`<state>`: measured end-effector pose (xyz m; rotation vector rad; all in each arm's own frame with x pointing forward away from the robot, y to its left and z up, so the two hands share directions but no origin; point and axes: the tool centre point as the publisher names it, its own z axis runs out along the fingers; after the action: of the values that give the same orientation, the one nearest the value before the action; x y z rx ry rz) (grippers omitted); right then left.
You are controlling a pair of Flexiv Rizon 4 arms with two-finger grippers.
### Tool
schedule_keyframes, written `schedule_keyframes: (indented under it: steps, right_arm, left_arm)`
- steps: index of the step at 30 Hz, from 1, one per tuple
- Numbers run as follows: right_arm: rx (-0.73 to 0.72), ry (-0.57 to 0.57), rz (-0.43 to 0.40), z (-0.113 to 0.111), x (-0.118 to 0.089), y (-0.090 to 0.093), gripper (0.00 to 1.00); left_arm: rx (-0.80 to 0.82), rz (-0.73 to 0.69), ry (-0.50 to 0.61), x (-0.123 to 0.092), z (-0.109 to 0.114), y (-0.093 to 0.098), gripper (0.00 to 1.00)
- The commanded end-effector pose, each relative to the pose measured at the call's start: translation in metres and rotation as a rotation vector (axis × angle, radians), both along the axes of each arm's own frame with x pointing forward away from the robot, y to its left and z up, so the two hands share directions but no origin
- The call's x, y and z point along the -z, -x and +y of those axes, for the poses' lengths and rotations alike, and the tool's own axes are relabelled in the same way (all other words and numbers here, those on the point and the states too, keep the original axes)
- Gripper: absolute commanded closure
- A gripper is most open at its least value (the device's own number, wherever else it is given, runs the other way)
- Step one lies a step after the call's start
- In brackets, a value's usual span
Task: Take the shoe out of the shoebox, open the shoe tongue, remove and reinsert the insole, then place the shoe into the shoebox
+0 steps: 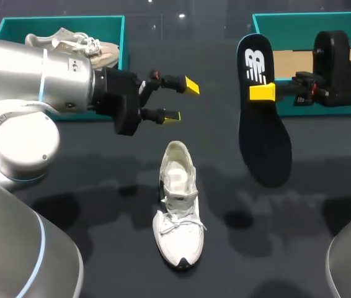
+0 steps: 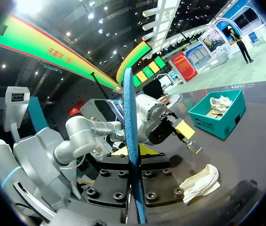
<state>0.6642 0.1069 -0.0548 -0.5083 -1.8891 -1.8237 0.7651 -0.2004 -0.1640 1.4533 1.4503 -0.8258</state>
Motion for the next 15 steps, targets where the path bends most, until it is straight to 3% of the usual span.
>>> schedule_keyframes:
  steps: [1, 5, 11, 15]
  right_arm:
    - [-0.039, -0.017, 0.003, 0.005, 0.006, -0.014, 1.00]
    - [-0.043, -0.078, 0.054, 0.006, 0.016, -0.033, 1.00]
    - [-0.052, -0.030, 0.166, -0.001, 0.034, -0.074, 1.00]
    - [-0.049, -0.061, 0.196, -0.003, 0.042, -0.078, 1.00]
  left_arm:
    - [0.000, -0.001, -0.002, 0.000, -0.001, -0.001, 0.00]
    - [0.003, 0.045, 0.053, 0.013, 0.003, -0.004, 0.00]
    - [0.006, 0.008, 0.145, 0.005, 0.004, 0.002, 0.00]
    - [-0.024, -0.003, 0.209, -0.003, 0.004, -0.001, 0.00]
